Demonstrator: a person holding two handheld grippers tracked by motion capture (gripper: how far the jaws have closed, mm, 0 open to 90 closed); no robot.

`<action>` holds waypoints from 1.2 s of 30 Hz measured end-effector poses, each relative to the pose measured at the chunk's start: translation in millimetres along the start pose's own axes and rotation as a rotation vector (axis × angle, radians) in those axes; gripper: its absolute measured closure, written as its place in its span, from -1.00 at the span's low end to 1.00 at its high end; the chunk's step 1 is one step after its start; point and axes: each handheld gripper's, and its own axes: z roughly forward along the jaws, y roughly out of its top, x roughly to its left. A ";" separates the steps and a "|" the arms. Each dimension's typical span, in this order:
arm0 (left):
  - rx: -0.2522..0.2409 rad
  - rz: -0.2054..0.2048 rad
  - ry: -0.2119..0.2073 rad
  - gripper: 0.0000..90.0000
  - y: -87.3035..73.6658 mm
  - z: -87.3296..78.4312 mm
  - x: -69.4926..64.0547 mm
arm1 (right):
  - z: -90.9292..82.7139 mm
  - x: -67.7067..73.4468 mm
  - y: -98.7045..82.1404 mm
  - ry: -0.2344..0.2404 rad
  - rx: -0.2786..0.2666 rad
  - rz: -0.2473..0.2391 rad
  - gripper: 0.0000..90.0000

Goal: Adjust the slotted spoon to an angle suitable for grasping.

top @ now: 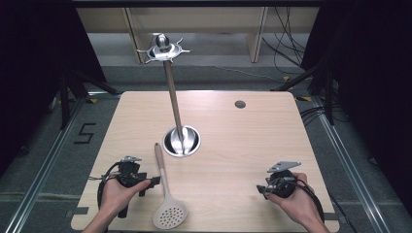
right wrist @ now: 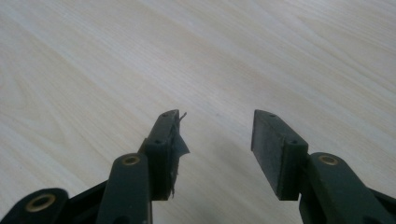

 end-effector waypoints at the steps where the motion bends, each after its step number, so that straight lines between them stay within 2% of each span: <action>1: 0.015 0.002 0.004 -0.21 2.5 0.2 -0.5 | -0.1 -0.9 -0.3 -0.002 0.002 -0.001 0.20; 2: 0.023 0.002 0.005 -0.21 5.2 0.9 -0.6 | -0.9 -0.2 0.1 0.001 0.007 0.033 0.20; 3: 0.015 -0.025 0.017 -0.22 7.5 2.7 -2.4 | -0.9 -1.1 -0.1 -0.001 0.013 0.031 0.20; 4: 0.031 -0.015 0.024 -0.22 10.2 2.7 -1.6 | 0.2 -0.8 -0.6 0.002 0.001 0.040 0.20; 6: 0.035 -0.036 0.048 -0.27 13.2 6.4 -2.4 | -0.5 0.0 -0.3 -0.001 -0.004 0.047 0.20; 7: 0.036 -0.051 0.058 -0.26 14.9 7.9 -2.8 | -0.2 -1.2 -0.6 -0.004 -0.008 0.022 0.20; 8: 0.048 -0.046 0.064 -0.26 17.0 8.5 -1.2 | -0.8 0.7 -0.4 0.004 -0.002 0.046 0.20; 9: 0.053 -0.067 0.073 -0.26 18.7 9.7 -1.4 | -1.9 -0.2 -0.1 0.007 0.016 0.033 0.20; 10: 0.058 -0.076 0.077 -0.25 20.6 11.2 -0.9 | -1.0 0.6 0.0 0.012 0.014 0.044 0.19; 14: 0.086 -0.089 0.114 -0.22 31.1 16.0 2.0 | 2.6 -1.4 -0.8 0.016 0.022 0.010 0.19; 15: 0.109 -0.095 0.114 -0.21 35.4 16.8 2.6 | 2.1 -0.7 -0.4 0.021 0.028 0.021 0.19; 18: 0.123 -0.086 0.115 -0.20 43.6 23.8 5.2 | 2.9 1.6 -0.4 0.021 0.008 0.038 0.18; 19: 0.122 -0.100 0.115 -0.20 46.0 26.7 4.1 | 1.6 1.6 0.0 0.019 0.019 0.037 0.18; 20: 0.142 -0.119 0.112 -0.19 49.1 28.5 2.1 | 2.3 1.4 -0.1 0.021 0.011 0.034 0.18; 21: 0.145 -0.125 0.112 -0.19 51.3 31.2 0.6 | 1.5 1.2 0.1 0.020 0.021 0.033 0.18; 22: 0.154 -0.130 0.114 -0.18 53.3 34.0 -0.8 | 2.8 1.8 -0.4 0.020 0.007 0.041 0.18; 27: 0.200 -0.130 0.150 -0.12 59.7 47.3 -4.7 | 2.1 1.4 -0.4 0.022 0.025 0.027 0.17; 29: 0.215 -0.127 0.164 -0.10 61.7 51.4 -5.0 | 3.6 0.4 -0.9 0.025 0.015 0.010 0.17; 30: 0.227 -0.127 0.164 -0.09 62.4 52.8 -4.8 | 2.5 1.5 -0.6 0.027 0.028 0.026 0.17; 34: 0.238 -0.114 0.195 -0.03 66.2 56.4 -6.6 | 3.5 2.2 -0.3 0.030 0.028 0.028 0.17; 36: 0.262 -0.109 0.212 0.02 67.0 58.6 -7.5 | 3.8 2.2 -0.5 0.032 0.028 0.025 0.16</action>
